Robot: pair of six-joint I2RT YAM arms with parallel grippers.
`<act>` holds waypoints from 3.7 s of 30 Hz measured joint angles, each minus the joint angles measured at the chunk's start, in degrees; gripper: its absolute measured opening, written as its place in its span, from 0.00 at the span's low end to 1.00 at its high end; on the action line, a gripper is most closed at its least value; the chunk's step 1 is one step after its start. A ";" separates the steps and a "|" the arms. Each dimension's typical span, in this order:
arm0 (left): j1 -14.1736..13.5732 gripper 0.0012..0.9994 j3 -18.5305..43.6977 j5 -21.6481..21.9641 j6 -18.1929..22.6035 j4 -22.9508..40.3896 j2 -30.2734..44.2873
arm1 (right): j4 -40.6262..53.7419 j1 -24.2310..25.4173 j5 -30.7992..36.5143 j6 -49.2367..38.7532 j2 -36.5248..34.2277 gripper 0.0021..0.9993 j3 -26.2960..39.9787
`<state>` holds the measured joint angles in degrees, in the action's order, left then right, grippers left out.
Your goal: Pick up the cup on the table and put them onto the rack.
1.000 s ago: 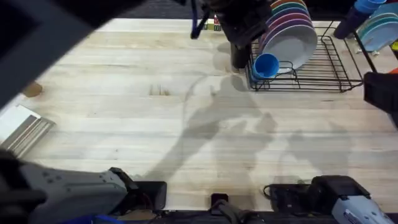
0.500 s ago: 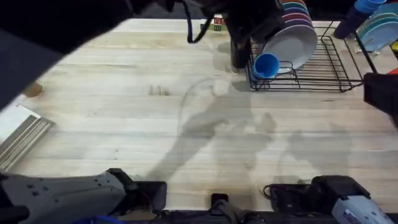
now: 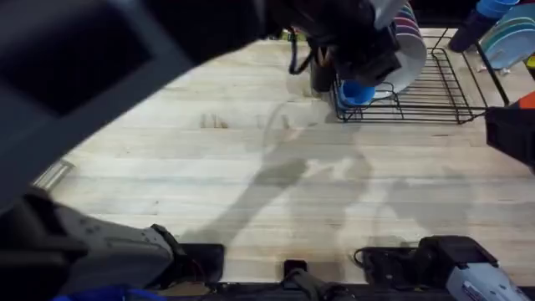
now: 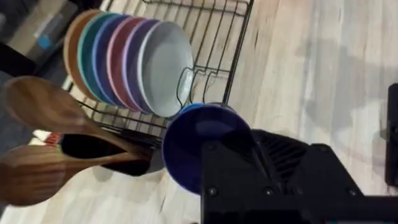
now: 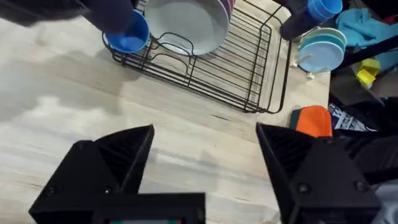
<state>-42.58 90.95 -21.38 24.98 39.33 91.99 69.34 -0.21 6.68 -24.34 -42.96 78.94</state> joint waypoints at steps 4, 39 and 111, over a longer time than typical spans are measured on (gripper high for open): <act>-0.16 0.04 -0.01 -0.03 -0.18 -1.10 3.40 | 0.00 0.00 0.00 0.00 0.00 1.00 0.00; -0.14 0.04 -0.01 5.00 -0.62 -4.02 9.75 | 0.02 0.00 0.00 -0.13 0.00 1.00 0.00; 13.54 0.99 -0.08 8.39 -0.60 1.02 -0.84 | -0.09 0.00 -11.22 -0.06 0.00 1.00 0.00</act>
<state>-29.04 90.87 -12.99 24.38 40.35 91.15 69.25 -0.21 -4.54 -24.40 -42.96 78.94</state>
